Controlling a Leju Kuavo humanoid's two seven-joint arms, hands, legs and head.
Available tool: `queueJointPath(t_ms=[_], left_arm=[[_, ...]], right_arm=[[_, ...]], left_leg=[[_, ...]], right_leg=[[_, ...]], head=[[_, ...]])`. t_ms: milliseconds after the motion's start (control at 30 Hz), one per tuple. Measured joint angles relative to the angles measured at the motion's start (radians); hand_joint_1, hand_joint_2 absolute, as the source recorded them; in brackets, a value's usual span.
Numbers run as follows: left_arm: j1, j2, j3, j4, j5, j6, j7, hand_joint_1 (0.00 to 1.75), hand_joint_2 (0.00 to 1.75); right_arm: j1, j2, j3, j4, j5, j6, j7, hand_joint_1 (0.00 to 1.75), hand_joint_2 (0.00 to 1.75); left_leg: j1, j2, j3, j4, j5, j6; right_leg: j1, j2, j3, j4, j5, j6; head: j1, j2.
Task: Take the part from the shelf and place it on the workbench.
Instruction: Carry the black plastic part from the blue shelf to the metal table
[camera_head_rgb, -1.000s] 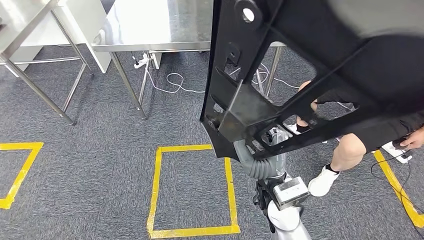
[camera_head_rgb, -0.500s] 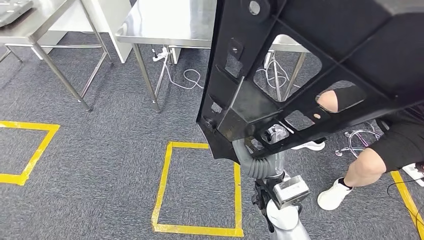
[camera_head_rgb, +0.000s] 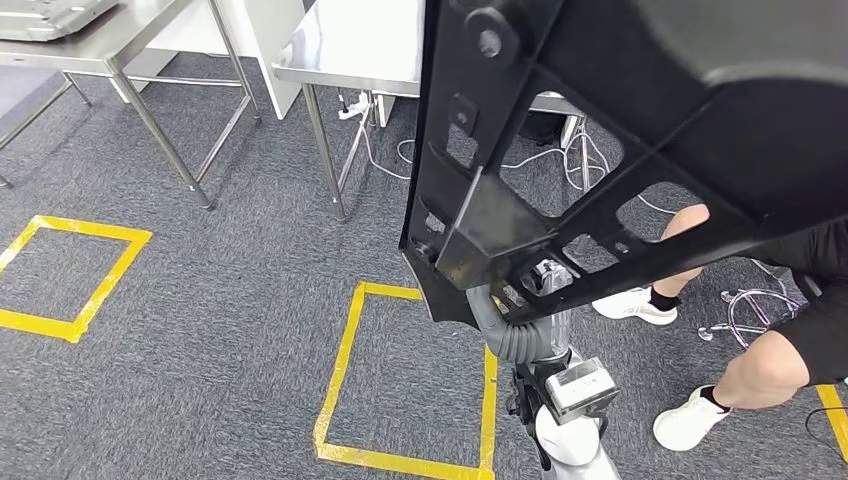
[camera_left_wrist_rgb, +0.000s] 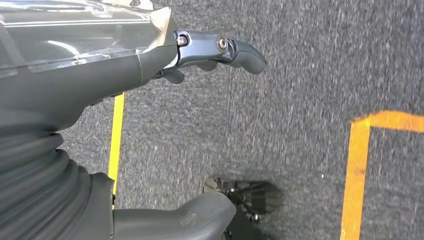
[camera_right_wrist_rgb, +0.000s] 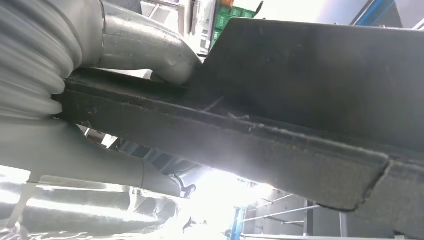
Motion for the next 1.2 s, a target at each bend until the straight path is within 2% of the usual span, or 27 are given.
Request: queueJointPath(t_ms=[200, 333, 467, 1200], left_arm=[[0.0, 0.0, -0.001, 0.0, 0.0, -0.003, 0.0, 0.0, 1.75], [0.0, 0.0, -0.001, 0.0, 0.0, -0.004, 0.0, 0.0, 1.75], [0.0, 0.0, -0.001, 0.0, 0.0, -0.007, -0.001, 0.0, 1.75], [0.0, 0.0, -0.001, 0.0, 0.0, -0.012, -0.007, 0.0, 1.75]], right_arm=[[0.001, 0.0, -0.002, 0.0, 0.001, 0.0, -0.001, 1.75, 1.75], [0.001, 0.0, -0.002, 0.0, 0.001, 0.0, -0.004, 1.75, 1.75], [0.0, 0.0, -0.002, 0.0, 0.002, 0.0, -0.004, 1.75, 1.75], [-0.021, 0.0, -0.002, 0.0, 0.004, 0.005, 0.005, 1.75, 1.75]], left_leg=[[0.003, 0.002, 0.005, -0.007, 0.001, -0.005], [0.005, 0.002, 0.005, -0.008, 0.001, -0.014], [0.004, 0.002, 0.005, -0.008, 0.001, -0.017], [-0.003, 0.002, 0.004, -0.007, 0.0, -0.017]], right_leg=[[0.004, 0.002, 0.0, 0.0, -0.002, -0.005], [0.006, 0.002, 0.0, 0.0, -0.002, -0.01], [0.006, 0.002, 0.0, 0.0, -0.003, -0.011], [-0.001, 0.002, 0.0, 0.0, -0.003, -0.011]], head=[[0.0, 0.0], [0.0, 0.0], [0.0, 0.0], [0.0, 0.0]])
